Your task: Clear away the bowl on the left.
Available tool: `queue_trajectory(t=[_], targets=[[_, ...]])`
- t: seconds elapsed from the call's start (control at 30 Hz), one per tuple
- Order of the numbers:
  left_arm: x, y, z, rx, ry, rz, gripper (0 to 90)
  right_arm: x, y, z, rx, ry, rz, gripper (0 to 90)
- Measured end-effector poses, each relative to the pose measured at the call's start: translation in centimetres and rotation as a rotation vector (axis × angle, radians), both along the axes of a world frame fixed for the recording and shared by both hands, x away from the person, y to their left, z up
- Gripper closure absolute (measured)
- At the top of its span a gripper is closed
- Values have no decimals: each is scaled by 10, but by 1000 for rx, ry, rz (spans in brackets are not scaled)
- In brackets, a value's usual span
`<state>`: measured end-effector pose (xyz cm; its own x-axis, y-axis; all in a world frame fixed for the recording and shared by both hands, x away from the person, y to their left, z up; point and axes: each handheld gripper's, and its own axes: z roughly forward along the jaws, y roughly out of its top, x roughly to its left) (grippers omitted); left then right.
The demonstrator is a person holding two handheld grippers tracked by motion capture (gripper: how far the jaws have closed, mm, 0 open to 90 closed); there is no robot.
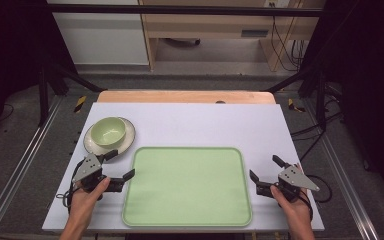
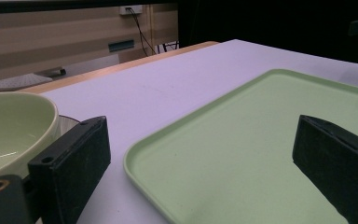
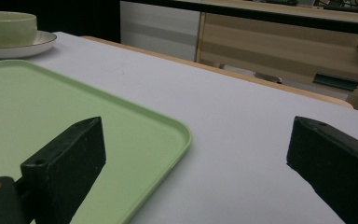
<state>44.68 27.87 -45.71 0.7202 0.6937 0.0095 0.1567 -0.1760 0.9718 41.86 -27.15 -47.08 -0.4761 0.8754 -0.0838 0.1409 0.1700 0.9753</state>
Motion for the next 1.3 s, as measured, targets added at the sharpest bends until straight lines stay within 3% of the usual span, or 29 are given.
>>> queue_trajectory(t=[0.17, 0.23, 0.43, 0.57, 0.83, 0.97, 1.07, 1.1, 1.13, 1.3], targets=[[0, -1, 1, -3, 35, 2, 37, 0, -1, 0, -1, 0, -4, 46], [0, -1, 3, 22, 31, 22, 36, 0, 0, 0, 0, 3, -5, 46], [4, -1, 11, 41, 24, 41, 34, 1, 0, -1, -7, 13, -14, 46], [13, 2, 23, 71, 26, 78, 36, 0, -1, 0, -4, 16, -24, 46], [41, 16, 52, 117, 74, 172, 48, -1, 1, 1, -6, 17, -33, 46], [60, 25, 66, 171, 101, 216, 61, -1, 1, 0, -6, 25, -38, 46], [71, 28, 73, 267, 99, 229, 61, -1, 1, 0, -3, 25, -39, 46], [77, 30, 77, 332, 72, 234, 61, -1, 1, 0, -4, 23, -40, 45], [81, 31, 78, 363, 74, 242, 61, -1, 0, 0, -4, 25, -45, 42], [102, 43, 81, 419, 96, 315, 61, -1, 1, 0, -2, 29, -43, 42]])
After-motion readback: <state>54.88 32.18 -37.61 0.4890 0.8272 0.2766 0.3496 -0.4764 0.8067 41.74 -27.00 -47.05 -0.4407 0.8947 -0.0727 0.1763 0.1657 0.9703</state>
